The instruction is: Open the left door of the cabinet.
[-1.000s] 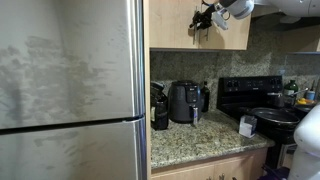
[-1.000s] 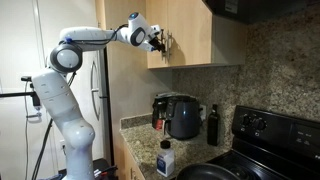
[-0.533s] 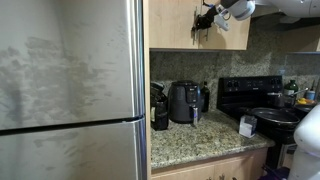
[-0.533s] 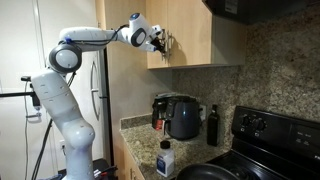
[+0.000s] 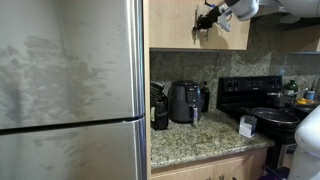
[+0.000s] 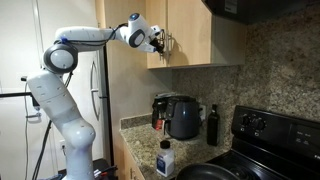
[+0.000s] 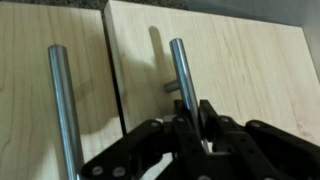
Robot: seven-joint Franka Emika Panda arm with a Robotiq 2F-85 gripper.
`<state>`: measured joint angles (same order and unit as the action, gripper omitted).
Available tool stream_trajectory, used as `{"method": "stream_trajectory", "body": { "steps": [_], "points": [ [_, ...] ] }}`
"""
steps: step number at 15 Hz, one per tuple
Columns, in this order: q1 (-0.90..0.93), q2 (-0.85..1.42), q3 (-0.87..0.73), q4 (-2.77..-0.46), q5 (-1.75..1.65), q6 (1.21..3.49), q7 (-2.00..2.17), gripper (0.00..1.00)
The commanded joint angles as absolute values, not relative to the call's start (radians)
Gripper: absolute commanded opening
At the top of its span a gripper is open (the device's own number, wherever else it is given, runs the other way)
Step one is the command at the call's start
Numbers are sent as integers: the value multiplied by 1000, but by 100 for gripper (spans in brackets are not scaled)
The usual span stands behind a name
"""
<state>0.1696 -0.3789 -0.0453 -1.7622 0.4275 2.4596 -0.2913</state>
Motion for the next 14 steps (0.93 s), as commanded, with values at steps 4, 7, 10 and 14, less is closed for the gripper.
{"method": "stream_trajectory", "body": {
  "steps": [4,7,10,14],
  "points": [
    [277,-522,-30,-1944,535,2468,-310,5],
    [301,-576,-19,-2042,547,2542,-296,5],
    [354,-628,-25,-2126,569,2663,-302,5],
    [424,-704,-20,-2228,551,2803,-278,5]
  ]
}}
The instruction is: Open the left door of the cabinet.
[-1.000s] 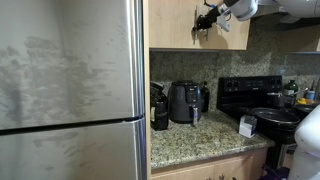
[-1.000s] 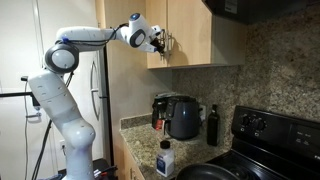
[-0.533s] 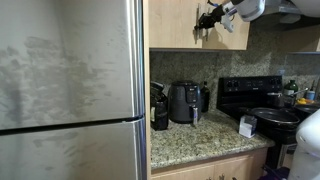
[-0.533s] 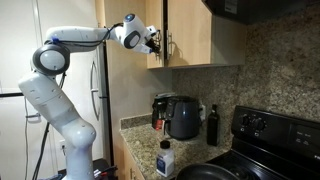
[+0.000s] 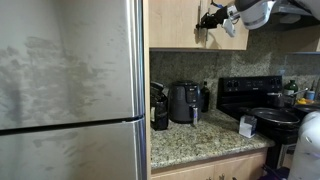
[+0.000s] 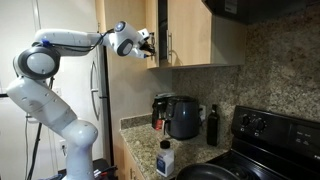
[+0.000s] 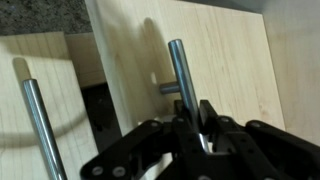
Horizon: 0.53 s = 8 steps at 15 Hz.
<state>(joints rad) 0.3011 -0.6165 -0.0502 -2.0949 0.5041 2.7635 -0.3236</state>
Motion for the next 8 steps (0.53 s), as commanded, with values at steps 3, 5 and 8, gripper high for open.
{"method": "stream_trajectory", "body": {
  "steps": [3,5,8],
  "points": [
    [481,-726,-42,-2269,530,2875,-255,5],
    [414,-708,-83,-2215,429,2896,-274,20],
    [413,-695,-90,-2205,410,2896,-266,5]
  ]
}}
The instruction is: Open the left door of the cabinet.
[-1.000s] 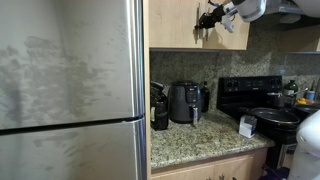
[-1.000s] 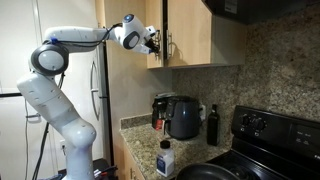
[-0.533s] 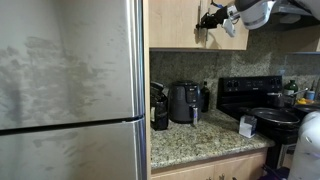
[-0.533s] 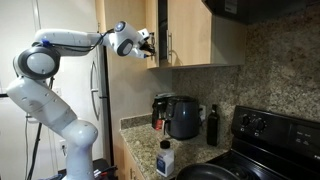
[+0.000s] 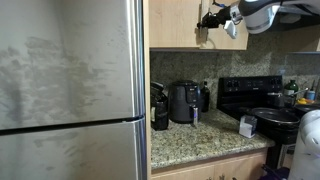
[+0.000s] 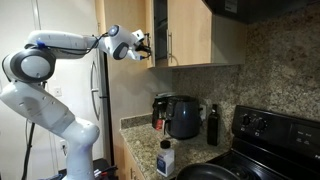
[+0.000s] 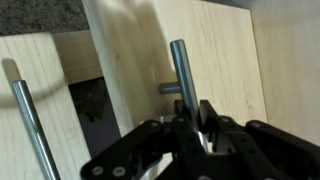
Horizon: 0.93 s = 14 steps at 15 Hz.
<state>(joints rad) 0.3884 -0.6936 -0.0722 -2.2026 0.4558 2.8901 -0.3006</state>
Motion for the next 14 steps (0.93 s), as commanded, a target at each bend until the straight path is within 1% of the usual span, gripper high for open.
{"method": "stream_trajectory", "body": {
  "steps": [1,2,4,10,14],
  "points": [
    [439,-689,-105,-2203,415,2827,-257,5],
    [505,-696,-116,-2215,438,2814,-263,5],
    [538,-730,-80,-2255,445,2848,-244,5],
    [565,-825,2,-2344,434,2879,-179,5],
    [565,-838,55,-2364,397,2919,-114,5]
  ]
}}
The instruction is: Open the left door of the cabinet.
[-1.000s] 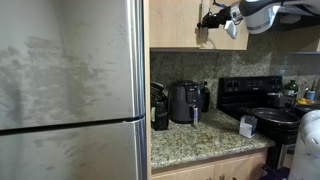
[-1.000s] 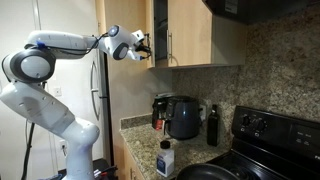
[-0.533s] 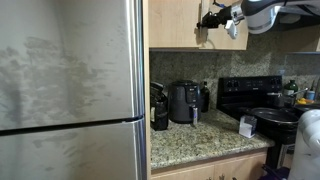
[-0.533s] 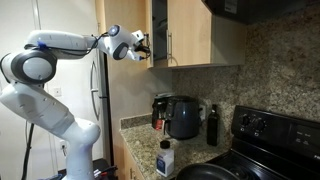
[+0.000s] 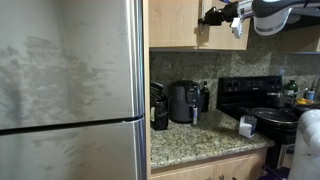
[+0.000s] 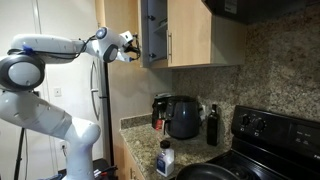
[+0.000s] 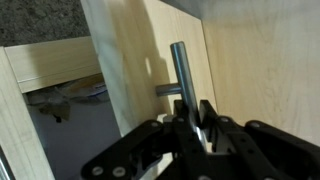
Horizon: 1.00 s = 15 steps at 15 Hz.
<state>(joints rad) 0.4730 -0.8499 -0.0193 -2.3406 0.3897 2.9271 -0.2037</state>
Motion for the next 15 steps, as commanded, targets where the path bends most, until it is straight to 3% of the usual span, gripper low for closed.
{"method": "stream_trajectory", "body": {
  "steps": [1,6,7,10,11,15],
  "points": [
    [566,-840,67,-2362,391,2924,-94,5],
    [599,-865,104,-2366,367,2909,-50,5],
    [514,-941,78,-2400,335,2923,-50,20],
    [583,-948,98,-2398,339,2908,-33,20],
    [600,-945,99,-2397,340,2908,-31,5],
    [699,-867,145,-2394,337,2960,-44,5]
  ]
}}
